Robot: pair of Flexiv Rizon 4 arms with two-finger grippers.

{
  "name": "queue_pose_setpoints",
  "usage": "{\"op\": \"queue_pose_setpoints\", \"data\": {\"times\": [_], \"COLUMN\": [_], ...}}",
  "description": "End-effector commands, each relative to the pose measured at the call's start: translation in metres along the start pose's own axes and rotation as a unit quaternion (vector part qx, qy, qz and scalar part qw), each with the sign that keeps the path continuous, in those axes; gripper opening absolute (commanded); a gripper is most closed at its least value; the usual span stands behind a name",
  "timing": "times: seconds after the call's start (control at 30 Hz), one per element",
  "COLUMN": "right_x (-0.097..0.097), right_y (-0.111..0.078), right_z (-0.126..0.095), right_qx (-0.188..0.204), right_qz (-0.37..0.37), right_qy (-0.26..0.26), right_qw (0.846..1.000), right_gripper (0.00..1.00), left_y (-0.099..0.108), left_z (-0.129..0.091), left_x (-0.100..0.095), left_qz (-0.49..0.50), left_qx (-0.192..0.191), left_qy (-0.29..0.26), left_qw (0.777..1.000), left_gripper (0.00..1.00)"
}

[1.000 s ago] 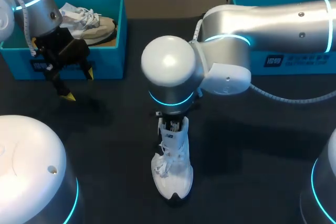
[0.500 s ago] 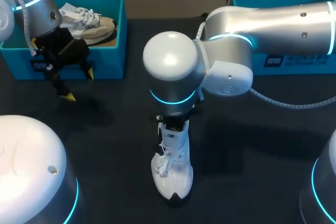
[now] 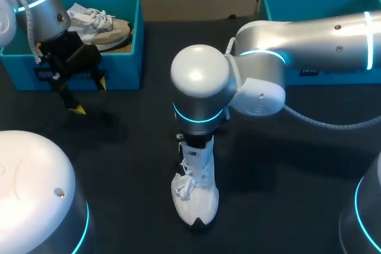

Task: Take the shoe out of the shoebox, open the shoe tongue, remove and reinsert the insole, then place the shoe into the shoebox

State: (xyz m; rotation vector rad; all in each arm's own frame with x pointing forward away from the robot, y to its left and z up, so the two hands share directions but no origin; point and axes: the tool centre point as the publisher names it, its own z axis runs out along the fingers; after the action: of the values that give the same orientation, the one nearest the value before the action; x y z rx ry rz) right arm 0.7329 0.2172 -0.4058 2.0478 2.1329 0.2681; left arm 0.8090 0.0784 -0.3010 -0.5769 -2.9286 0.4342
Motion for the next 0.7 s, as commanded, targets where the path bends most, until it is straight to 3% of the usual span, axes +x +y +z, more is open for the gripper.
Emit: {"op": "queue_pose_setpoints", "data": {"times": [0.03, 0.43, 0.7], "right_x": [0.008, 0.005, 0.0], "right_y": [0.009, 0.0, -0.01], "right_z": [0.004, -0.034, -0.016], "right_qx": [-0.011, -0.029, 0.009], "right_qz": [-0.005, -0.003, 0.012], "right_qy": [-0.008, -0.04, -0.033], "right_qw": [1.0, 0.999, 0.999], "right_gripper": [0.0, 0.0, 0.0], "left_y": [0.0, 0.0, 0.0], "left_z": [-0.001, -0.001, -0.001], "left_x": [0.001, 0.001, 0.001], "left_qz": [0.0, 0.0, 0.0], "left_qx": [-0.002, -0.002, -0.002], "left_qy": [0.0, 0.0, 0.0], "left_qw": [1.0, 1.0, 1.0], "left_gripper": [1.0, 1.0, 1.0]}}
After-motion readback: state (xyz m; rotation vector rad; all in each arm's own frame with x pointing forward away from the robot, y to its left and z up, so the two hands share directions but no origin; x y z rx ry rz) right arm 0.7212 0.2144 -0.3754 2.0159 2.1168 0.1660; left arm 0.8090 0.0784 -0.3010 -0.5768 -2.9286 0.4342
